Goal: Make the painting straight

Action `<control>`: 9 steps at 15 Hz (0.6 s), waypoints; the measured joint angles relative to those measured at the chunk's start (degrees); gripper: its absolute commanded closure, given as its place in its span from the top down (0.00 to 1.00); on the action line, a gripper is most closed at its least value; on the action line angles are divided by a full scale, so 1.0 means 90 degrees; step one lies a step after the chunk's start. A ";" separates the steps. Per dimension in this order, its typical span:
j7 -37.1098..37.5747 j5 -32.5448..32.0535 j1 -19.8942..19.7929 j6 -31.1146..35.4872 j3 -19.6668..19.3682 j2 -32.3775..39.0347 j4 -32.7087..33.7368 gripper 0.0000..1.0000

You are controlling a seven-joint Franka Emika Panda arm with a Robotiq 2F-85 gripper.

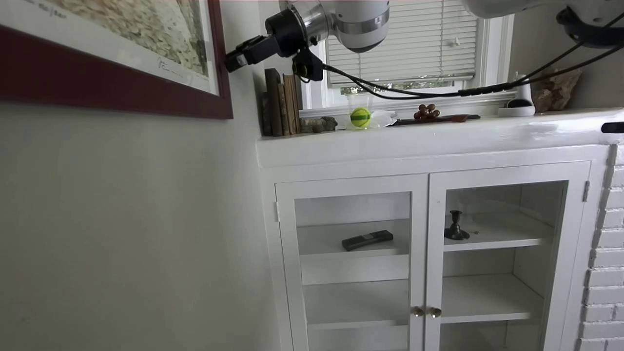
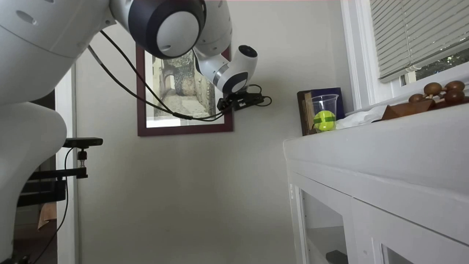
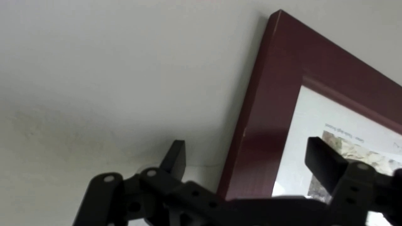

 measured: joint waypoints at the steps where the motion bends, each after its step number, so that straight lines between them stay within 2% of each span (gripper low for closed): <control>1: 0.0102 0.0000 -0.0006 0.0041 -0.0001 0.0034 -0.0028 1.00; 9: 0.0846 0.0000 -0.0130 0.0451 0.0021 0.0361 -0.0453 1.00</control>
